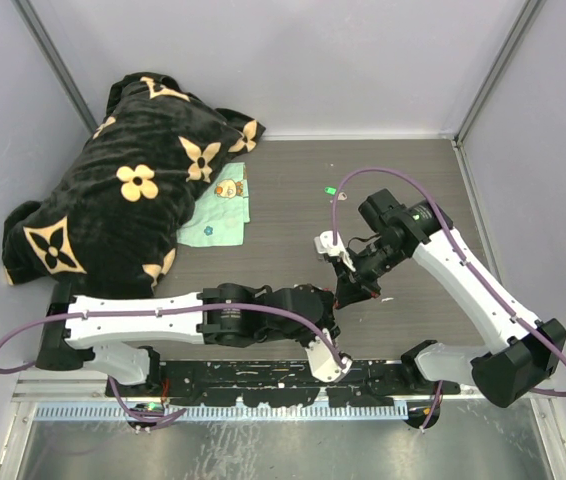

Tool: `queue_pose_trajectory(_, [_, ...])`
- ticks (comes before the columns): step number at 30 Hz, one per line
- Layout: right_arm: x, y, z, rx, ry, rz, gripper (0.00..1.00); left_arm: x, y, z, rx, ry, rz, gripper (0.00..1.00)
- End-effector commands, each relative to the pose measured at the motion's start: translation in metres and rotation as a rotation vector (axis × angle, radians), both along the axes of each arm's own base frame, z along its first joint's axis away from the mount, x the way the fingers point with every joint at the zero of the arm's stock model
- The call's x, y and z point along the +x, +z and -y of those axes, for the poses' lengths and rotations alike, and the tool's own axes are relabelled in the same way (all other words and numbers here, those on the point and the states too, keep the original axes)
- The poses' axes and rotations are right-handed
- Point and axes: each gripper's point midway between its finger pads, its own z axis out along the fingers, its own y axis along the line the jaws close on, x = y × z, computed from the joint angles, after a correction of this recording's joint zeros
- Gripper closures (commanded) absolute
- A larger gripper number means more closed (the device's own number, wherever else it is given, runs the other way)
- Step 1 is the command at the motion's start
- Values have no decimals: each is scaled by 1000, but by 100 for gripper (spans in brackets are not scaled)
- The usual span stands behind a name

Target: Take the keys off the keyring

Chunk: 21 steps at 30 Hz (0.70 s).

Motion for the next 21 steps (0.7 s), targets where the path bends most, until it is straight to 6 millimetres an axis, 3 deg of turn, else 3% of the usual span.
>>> queue_pose_trajectory(1, [9,5,-5,54,-8,51,99,-13,33,7,-144,-37,10,100])
queue_pose_trajectory(9, [13,1,-1,31,-41,84,99,-10,23,-14,-180,47,-54,100])
queue_pose_trajectory(12, [11,2,-1,45,-29,101,99,-9,28,-24,-222,82,-78,100])
queue_pose_trajectory(21, [2,15,-2,112,28,167,99,-7,28,-14,-284,143,-150,100])
